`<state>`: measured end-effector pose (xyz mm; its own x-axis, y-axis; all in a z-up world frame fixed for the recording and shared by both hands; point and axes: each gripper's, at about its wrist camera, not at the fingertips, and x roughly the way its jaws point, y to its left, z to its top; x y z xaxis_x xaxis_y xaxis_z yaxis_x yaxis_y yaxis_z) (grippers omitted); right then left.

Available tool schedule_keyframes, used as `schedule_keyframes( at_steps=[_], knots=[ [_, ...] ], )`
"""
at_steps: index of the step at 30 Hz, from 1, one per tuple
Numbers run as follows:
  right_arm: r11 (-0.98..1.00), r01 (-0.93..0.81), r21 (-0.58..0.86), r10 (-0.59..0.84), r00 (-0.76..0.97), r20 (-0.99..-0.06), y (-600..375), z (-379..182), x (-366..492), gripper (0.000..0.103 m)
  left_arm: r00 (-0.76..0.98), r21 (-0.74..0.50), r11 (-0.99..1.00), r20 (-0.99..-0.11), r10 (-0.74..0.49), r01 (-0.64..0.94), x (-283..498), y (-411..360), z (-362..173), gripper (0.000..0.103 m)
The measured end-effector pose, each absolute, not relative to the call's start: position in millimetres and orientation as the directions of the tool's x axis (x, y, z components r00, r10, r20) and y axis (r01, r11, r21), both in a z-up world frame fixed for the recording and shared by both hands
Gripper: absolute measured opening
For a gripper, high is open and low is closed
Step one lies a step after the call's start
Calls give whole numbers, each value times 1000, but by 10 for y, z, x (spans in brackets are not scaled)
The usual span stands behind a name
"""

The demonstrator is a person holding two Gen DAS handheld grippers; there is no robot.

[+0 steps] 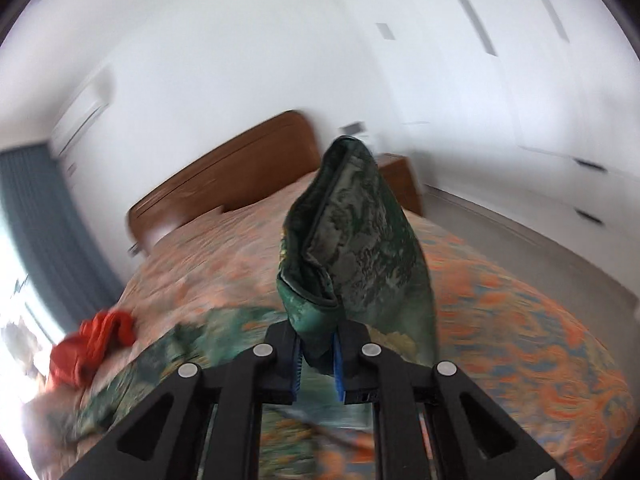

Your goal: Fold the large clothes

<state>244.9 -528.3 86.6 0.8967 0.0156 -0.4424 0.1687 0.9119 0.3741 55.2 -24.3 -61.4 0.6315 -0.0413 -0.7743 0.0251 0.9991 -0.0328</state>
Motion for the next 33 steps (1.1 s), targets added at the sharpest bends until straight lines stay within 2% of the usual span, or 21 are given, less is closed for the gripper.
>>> schedule_keyframes(
  at_steps=[6, 11, 18, 20, 21, 22, 24, 28, 30, 33],
  knots=[
    [957, 29, 290, 125, 858, -499, -4035, 872, 3085, 12, 639, -21, 999, -769, 4, -32, 419, -21, -627, 103],
    [984, -25, 174, 123, 807, -577, -3088, 481, 3401, 12, 613, -11, 993, -788, 61, -113, 292, 272, -756, 103],
    [989, -79, 127, 144, 739, -658, -2432, -129, 3401, 12, 574, 4, 987, -813, 97, -161, 288, 421, -939, 103],
    [983, -110, 149, 183, 711, -679, -2341, -213, 3424, 16, 578, 12, 988, -810, 98, -151, 312, 383, -946, 103],
    [977, -128, 168, 209, 687, -696, -2293, -278, 3443, 24, 582, 15, 990, -807, 97, -143, 339, 352, -945, 103],
    [970, -150, 190, 241, 658, -713, -2239, -351, 3443, 42, 587, 19, 991, -804, 95, -134, 368, 319, -938, 103],
    [947, -203, 250, 321, 615, -720, -2166, -454, 3377, 56, 598, 26, 994, -797, 87, -110, 454, 245, -910, 103],
    [897, -260, 356, 438, 620, -651, -2236, -364, 2961, 57, 624, 7, 999, -781, 33, -44, 722, 125, -781, 103],
    [877, -281, 391, 473, 648, -596, -2401, -280, 2578, 61, 631, -49, 999, -775, -46, 13, 955, 55, -679, 103],
    [884, -272, 380, 451, 705, -547, -2742, -159, 1965, 65, 618, -169, 979, -759, -202, 112, 1438, -74, -547, 103]
  ],
)
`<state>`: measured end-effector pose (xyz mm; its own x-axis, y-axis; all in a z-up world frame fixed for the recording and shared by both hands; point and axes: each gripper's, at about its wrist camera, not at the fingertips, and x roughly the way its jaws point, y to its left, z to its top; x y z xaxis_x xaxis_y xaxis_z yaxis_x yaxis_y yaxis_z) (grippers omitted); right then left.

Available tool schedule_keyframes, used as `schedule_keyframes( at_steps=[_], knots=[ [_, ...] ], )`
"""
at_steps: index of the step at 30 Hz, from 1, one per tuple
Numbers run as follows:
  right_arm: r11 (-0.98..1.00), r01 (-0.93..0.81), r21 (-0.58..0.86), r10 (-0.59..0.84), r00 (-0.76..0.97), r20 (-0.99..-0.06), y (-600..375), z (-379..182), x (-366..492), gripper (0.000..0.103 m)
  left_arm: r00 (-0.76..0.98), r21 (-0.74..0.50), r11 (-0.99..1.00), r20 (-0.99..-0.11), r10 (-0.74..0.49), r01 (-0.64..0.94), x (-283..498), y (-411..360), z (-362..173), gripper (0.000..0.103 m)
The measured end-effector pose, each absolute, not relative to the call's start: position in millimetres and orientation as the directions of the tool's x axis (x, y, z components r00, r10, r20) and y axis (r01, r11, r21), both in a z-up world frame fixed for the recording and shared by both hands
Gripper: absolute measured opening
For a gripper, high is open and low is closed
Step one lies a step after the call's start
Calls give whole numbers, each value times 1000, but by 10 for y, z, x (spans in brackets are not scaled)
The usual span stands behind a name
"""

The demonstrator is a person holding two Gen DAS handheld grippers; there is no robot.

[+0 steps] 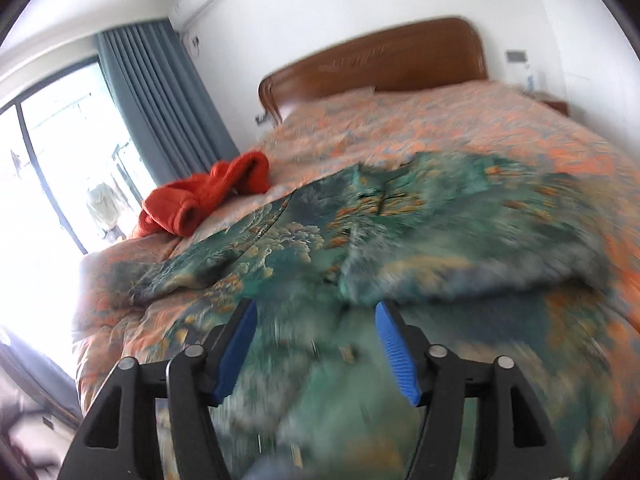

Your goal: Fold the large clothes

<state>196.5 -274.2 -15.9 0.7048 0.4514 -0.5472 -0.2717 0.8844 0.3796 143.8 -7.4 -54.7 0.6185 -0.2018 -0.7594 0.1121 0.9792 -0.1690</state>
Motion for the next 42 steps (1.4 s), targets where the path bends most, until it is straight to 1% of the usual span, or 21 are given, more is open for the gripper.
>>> schedule_keyframes(
  at_steps=[4, 7, 9, 12, 14, 16, 17, 18, 20, 21, 22, 24, 28, 31, 33, 35, 37, 38, 39, 40, 42],
  knots=[
    [908, -270, 320, 408, 748, -524, -2949, -168, 1196, 65, 511, -367, 899, -740, -438, 239, 2349, -359, -575, 103],
    [917, -268, 295, 390, 762, -517, -2994, -228, 717, 66, 408, -481, 845, -741, -534, 233, 3096, -596, -781, 102],
    [917, -256, 307, 385, 766, -514, -3014, -306, 440, 66, 372, -501, 843, -757, -537, 197, 3536, -741, -944, 102],
    [902, -232, 364, 402, 758, -514, -3048, -411, 198, 66, 357, -461, 879, -806, -472, 121, 4047, -916, -1191, 101],
    [897, -243, 369, 413, 759, -503, -3030, -487, 42, 66, 335, -443, 893, -831, -444, 85, 4243, -1004, -1341, 96],
    [901, -266, 343, 414, 762, -498, -2973, -560, -17, 66, 294, -440, 897, -851, -434, 51, 4391, -1088, -1490, 83],
    [899, -294, 325, 427, 754, -499, -2939, -597, -41, 66, 270, -436, 899, -861, -430, 41, 4450, -1139, -1558, 80],
    [898, -310, 311, 433, 748, -504, -2915, -626, -54, 66, 252, -430, 902, -869, -426, 41, 4492, -1192, -1603, 73],
    [897, -325, 299, 439, 727, -528, -2884, -702, -52, 66, 243, -397, 916, -885, -398, 56, 4545, -1301, -1629, 52],
    [893, -327, 310, 448, 719, -531, -2886, -720, -50, 66, 254, -349, 935, -901, -352, 58, 4555, -1337, -1603, 32],
    [887, -324, 328, 457, 712, -533, -2892, -748, -34, 66, 280, -304, 951, -909, -309, 62, 4536, -1357, -1537, 10],
    [883, -318, 345, 463, 706, -536, -2896, -785, -19, 66, 337, -317, 946, -884, -323, 74, 4582, -1302, -1378, 10],
    [883, -325, 338, 465, 709, -530, -2893, -799, -44, 66, 468, -332, 943, -832, -296, 7, 4646, -965, -1030, 10],
    [881, -320, 348, 467, 703, -536, -2898, -830, -25, 66, 479, -286, 958, -844, -240, -24, 4676, -829, -1070, 11],
    [880, -321, 351, 470, 698, -540, -2895, -850, -3, 66, 454, -219, 975, -872, -183, -27, 4653, -841, -1258, 13],
    [880, -328, 345, 472, 696, -541, -2878, -853, 2, 66, 423, -152, 988, -897, -128, -24, 4670, -904, -1437, 23],
    [880, -330, 342, 472, 693, -544, -2869, -854, 2, 66, 428, -96, 995, -900, -80, -15, 4612, -957, -1545, 42],
    [878, -330, 346, 475, 691, -545, -2877, -847, 5, 66, 451, -74, 997, -890, -60, -14, 4555, -963, -1548, 48],
    [875, -328, 355, 479, 687, -546, -2891, -833, 12, 66, 463, -68, 998, -885, -53, -16, 4514, -964, -1533, 66],
    [870, -319, 375, 485, 683, -546, -2927, -800, 32, 66, 474, -75, 997, -879, -58, -17, 4465, -951, -1502, 78],
    [858, -287, 425, 495, 680, -540, -3058, -696, 124, 66, 500, -99, 995, -863, -75, -22, 4317, -882, -1402, 80]
  ],
)
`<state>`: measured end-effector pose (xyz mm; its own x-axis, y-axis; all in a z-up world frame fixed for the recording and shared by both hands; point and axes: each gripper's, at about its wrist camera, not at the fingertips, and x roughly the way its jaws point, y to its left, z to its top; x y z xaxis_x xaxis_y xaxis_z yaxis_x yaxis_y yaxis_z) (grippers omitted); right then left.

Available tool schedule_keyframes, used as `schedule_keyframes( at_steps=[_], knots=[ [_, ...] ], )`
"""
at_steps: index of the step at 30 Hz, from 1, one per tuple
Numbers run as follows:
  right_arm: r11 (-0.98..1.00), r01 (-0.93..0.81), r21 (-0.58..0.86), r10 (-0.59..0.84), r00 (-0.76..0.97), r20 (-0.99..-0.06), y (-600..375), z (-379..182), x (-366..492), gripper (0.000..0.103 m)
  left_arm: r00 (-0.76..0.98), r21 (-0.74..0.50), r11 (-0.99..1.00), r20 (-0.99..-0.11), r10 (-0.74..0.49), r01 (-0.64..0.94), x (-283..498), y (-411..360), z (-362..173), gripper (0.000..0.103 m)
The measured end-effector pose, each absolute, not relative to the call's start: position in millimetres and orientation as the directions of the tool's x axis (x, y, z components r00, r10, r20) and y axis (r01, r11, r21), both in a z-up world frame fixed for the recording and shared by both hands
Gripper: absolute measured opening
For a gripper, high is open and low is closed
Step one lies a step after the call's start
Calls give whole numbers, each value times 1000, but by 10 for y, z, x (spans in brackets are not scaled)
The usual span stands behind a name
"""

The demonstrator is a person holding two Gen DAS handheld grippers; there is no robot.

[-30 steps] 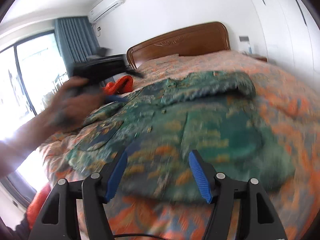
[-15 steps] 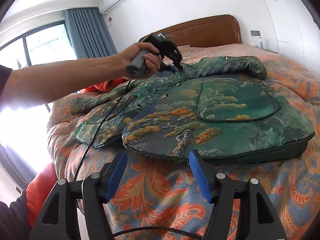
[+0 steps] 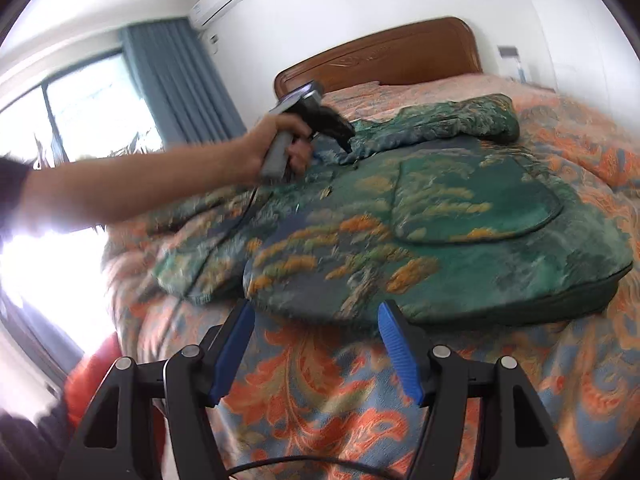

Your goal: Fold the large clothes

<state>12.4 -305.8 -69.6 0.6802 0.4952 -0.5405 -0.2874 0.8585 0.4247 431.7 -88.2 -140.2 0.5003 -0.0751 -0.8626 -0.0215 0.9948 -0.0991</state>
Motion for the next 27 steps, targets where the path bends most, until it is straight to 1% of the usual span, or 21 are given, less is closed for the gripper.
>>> schedule_keyframes(
  at_steps=[2, 4, 7, 8, 9, 11, 13, 15, 17, 18, 19, 21, 23, 27],
  knots=[
    [866, -259, 428, 479, 677, -559, -3184, -568, 279, 66, 541, -90, 995, -839, -54, -40, 4183, -829, -1284, 80],
    [890, -224, 398, 433, 691, -579, -3349, -375, 507, 66, 610, -82, 995, -792, -33, -53, 3990, -761, -1104, 80],
    [917, -168, 362, 361, 738, -571, -3649, -58, 916, 66, 687, -51, 998, -726, -17, -29, 3871, -768, -941, 78],
    [934, -130, 334, 312, 752, -581, -3759, 54, 1150, 66, 707, -33, 999, -707, -18, -7, 3879, -857, -901, 76],
    [947, -96, 308, 270, 756, -597, -3831, 122, 1374, 66, 712, -28, 999, -702, -33, 19, 4012, -946, -935, 70],
    [960, -60, 274, 227, 741, -633, -3936, 165, 1847, 66, 687, -42, 996, -722, -82, 75, 4145, -1066, -1032, 51],
    [963, -39, 266, 213, 712, -669, -4011, 101, 2441, 66, 646, -57, 993, -755, -111, 105, 4347, -1182, -1234, 41],
    [967, -32, 252, 204, 688, -696, -4021, -42, 2937, 66, 621, -51, 992, -776, -112, 115, 4391, -1256, -1368, 41],
    [979, -18, 202, 163, 666, -728, -3984, -283, 3368, 66, 605, -27, 992, -791, -95, 120, 4435, -1317, -1527, 41],
    [982, -15, 187, 153, 641, -752, -3967, -447, 3549, 66, 606, -16, 992, -790, -89, 124, 4425, -1337, -1573, 45],
    [985, -4, 172, 137, 622, -771, -3961, -588, 3662, 66, 607, -7, 992, -790, -82, 126, 4434, -1343, -1626, 52],
    [990, 37, 139, 94, 567, -818, -3982, -960, 3842, 66, 603, -27, 992, -792, -95, 120, 4452, -1319, -1704, 57],
    [995, 36, 91, 59, 531, -845, -3980, -1194, 3882, 66, 595, -63, 991, -794, -122, 119, 4464, -1274, -1756, 59],
    [998, 38, 40, 16, 502, -865, -3909, -1320, 3915, 66, 609, -103, 987, -777, -160, 127, 4442, -1198, -1853, 61]
  ],
)
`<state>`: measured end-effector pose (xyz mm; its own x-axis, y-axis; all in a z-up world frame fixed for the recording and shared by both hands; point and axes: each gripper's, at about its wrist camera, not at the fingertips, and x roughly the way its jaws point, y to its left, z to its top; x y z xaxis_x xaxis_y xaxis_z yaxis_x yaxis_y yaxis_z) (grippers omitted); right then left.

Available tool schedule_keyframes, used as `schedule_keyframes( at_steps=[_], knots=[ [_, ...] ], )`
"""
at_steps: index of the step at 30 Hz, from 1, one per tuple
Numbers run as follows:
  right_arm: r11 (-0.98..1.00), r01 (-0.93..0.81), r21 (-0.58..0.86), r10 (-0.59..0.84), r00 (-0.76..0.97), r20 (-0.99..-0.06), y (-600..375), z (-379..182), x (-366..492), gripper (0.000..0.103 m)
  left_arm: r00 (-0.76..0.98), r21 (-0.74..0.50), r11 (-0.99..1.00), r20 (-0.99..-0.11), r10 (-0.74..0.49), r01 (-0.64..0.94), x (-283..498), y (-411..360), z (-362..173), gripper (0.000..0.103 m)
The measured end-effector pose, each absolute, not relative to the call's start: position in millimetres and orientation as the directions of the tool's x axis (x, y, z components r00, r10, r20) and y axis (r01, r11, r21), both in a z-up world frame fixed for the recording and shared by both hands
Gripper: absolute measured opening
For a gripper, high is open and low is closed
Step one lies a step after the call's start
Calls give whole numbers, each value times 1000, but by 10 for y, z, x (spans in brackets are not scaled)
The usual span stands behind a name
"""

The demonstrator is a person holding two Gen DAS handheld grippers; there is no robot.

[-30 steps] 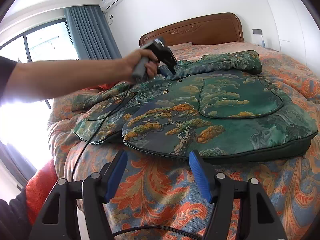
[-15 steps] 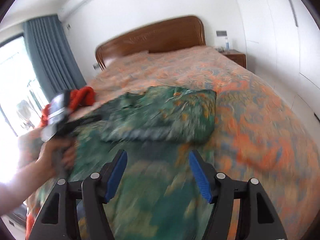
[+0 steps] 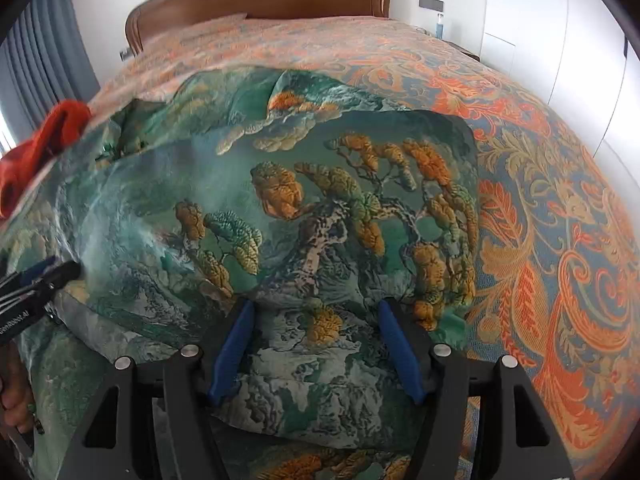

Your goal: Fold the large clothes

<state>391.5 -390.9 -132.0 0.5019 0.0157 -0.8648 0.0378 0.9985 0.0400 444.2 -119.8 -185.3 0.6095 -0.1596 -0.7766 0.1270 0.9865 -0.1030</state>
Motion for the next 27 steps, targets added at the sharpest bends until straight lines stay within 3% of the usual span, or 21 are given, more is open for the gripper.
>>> schedule_keyframes(
  at_steps=[3, 5, 8, 13, 17, 21, 25, 27],
  knots=[
    [999, 7, 45, 37, 454, -890, -3884, -1181, 4038, 66, 629, -109, 985, -759, -170, 134, 4405, -1201, -1875, 62],
    [992, 32, 123, 87, 531, -843, -4031, -897, 4100, 66, 637, -110, 985, -751, -172, 137, 4380, -1218, -1874, 62],
    [979, 121, 164, 55, 621, -782, -4260, -635, 4277, 66, 642, -118, 984, -746, -179, 137, 4373, -1210, -1889, 63],
    [961, 184, 205, 59, 589, -806, -4385, -898, 4708, 66, 646, -128, 982, -739, -189, 141, 4325, -1201, -1923, 65],
    [957, 234, 174, 42, 481, -876, -4376, -1337, 4879, 66, 644, -129, 981, -740, -192, 145, 4337, -1202, -1953, 67],
    [965, 223, 139, 17, 475, -880, -4318, -1303, 4836, 66, 641, -112, 983, -746, -179, 144, 4332, -1222, -1934, 70],
    [976, 196, 93, -36, 570, -821, -4165, -909, 4444, 66, 649, -35, 995, -755, -90, 97, 4279, -1237, -1814, 91],
    [978, 173, 115, -19, 627, -779, -4086, -682, 4103, 66, 653, -14, 995, -754, -73, 96, 4195, -1211, -1702, 95]
  ],
)
